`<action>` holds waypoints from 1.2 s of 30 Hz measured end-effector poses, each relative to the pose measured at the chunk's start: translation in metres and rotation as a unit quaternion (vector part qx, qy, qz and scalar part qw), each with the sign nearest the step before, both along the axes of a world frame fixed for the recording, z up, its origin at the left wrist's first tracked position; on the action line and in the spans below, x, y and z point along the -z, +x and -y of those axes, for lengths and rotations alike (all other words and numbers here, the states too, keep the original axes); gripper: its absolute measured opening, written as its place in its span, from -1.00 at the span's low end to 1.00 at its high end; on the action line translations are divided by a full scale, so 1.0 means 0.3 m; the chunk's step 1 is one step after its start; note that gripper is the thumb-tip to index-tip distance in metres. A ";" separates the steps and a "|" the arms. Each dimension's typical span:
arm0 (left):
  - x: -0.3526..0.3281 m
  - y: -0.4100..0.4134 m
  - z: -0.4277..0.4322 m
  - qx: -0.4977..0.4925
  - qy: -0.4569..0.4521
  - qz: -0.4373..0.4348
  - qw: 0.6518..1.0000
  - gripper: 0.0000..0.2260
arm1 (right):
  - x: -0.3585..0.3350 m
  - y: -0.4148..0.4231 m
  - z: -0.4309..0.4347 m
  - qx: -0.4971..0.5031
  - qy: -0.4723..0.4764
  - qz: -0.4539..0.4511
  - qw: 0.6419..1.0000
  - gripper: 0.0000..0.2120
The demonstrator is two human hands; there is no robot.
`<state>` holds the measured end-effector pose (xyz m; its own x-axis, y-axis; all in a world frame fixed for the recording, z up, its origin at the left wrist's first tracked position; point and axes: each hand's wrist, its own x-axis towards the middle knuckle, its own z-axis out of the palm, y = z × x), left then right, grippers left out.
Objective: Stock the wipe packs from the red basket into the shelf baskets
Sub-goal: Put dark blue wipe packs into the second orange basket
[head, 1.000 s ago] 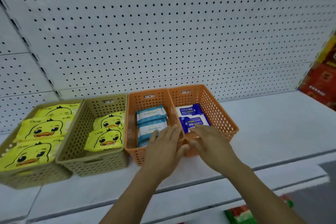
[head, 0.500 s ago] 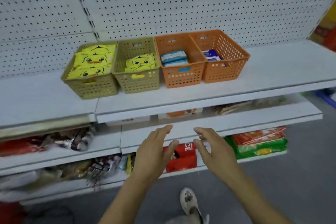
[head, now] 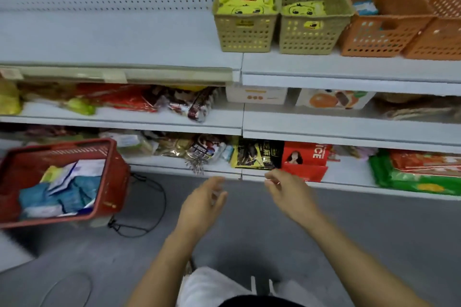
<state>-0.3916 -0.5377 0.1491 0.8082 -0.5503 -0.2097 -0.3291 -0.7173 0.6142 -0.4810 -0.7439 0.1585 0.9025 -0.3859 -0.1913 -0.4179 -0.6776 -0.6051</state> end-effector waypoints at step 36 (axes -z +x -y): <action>0.688 1.325 -1.530 -0.330 0.027 -0.079 0.940 -0.61 | 0.707 1.548 -1.604 -0.206 0.023 -0.150 0.967 -0.67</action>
<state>0.0059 -0.0787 -0.0573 0.9261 0.0750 -0.3696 0.2914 -0.7646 0.5749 -0.0165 -0.2626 -0.0537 0.8794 0.0101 -0.4759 -0.2786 -0.7996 -0.5319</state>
